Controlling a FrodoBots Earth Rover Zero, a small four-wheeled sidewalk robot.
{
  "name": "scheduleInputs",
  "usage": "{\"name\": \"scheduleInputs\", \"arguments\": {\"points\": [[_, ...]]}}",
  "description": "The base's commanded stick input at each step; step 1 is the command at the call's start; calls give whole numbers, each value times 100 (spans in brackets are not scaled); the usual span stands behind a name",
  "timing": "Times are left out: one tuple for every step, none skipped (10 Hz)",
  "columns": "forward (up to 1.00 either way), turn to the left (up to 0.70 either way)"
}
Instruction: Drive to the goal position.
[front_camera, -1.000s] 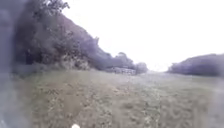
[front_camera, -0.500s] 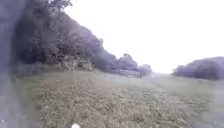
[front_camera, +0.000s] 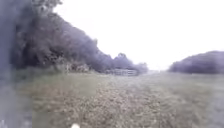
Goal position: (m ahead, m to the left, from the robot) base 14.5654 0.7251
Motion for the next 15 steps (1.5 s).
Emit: {"name": "scheduleInputs", "arguments": {"points": [[70,0],[70,0],[70,0],[70,0],[70,0],[70,0],[70,0],[70,0],[70,0],[70,0],[70,0],[70,0],[70,0],[70,0],[70,0]]}}
